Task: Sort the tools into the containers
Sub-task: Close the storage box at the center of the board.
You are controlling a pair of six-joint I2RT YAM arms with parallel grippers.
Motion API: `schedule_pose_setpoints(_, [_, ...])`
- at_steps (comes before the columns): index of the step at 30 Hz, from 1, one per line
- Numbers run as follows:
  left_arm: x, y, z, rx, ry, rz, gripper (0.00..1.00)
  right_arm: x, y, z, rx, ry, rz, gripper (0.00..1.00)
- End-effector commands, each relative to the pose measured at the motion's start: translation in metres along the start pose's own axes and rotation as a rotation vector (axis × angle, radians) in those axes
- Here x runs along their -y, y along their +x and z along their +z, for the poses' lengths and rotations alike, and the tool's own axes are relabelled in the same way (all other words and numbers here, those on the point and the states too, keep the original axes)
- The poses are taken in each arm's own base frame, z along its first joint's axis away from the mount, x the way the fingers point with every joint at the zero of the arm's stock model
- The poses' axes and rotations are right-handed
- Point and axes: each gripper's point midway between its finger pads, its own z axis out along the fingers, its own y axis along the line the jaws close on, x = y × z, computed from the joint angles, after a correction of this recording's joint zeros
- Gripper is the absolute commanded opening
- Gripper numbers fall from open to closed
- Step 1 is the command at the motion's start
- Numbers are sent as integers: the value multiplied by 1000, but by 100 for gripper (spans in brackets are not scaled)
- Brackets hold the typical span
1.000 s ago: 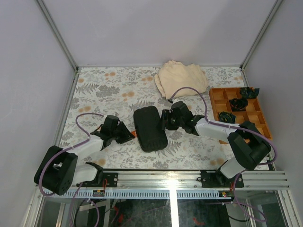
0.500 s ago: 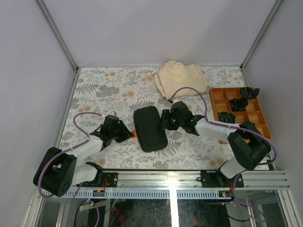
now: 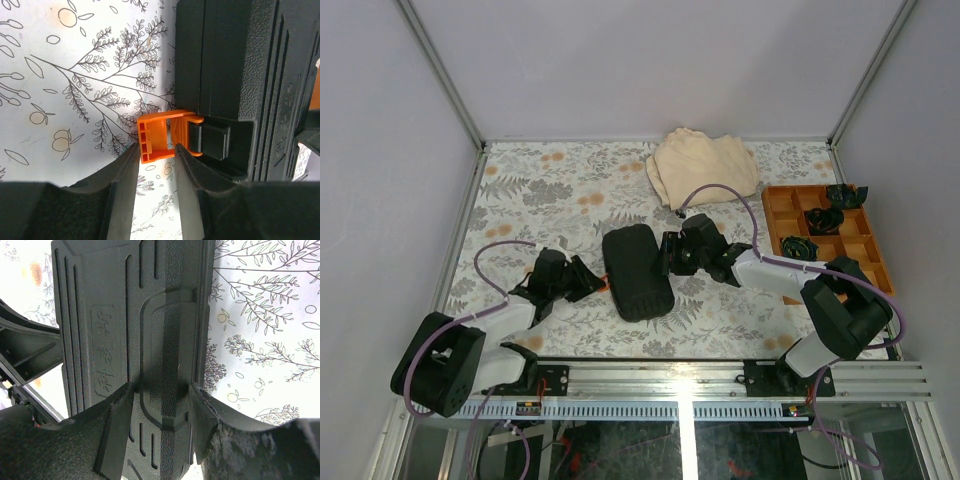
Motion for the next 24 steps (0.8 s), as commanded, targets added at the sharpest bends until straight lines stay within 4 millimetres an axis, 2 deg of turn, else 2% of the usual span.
schedule_pose_setpoints(1, [17,7,-3,-11,124,20,30,-1,27,1,-100,-15,-4,53])
schedule_pose_setpoints(4, [26,4,-5,4,160,24,27,-1,28,1,-101,-14,-4,53])
schedule_pose_setpoints(12, [44,-6,-12,29,216,43,26,0,30,3,-108,-15,-3,53])
schedule_pose_setpoints(24, [47,-10,-18,52,222,48,23,-1,30,4,-110,-17,-4,53])
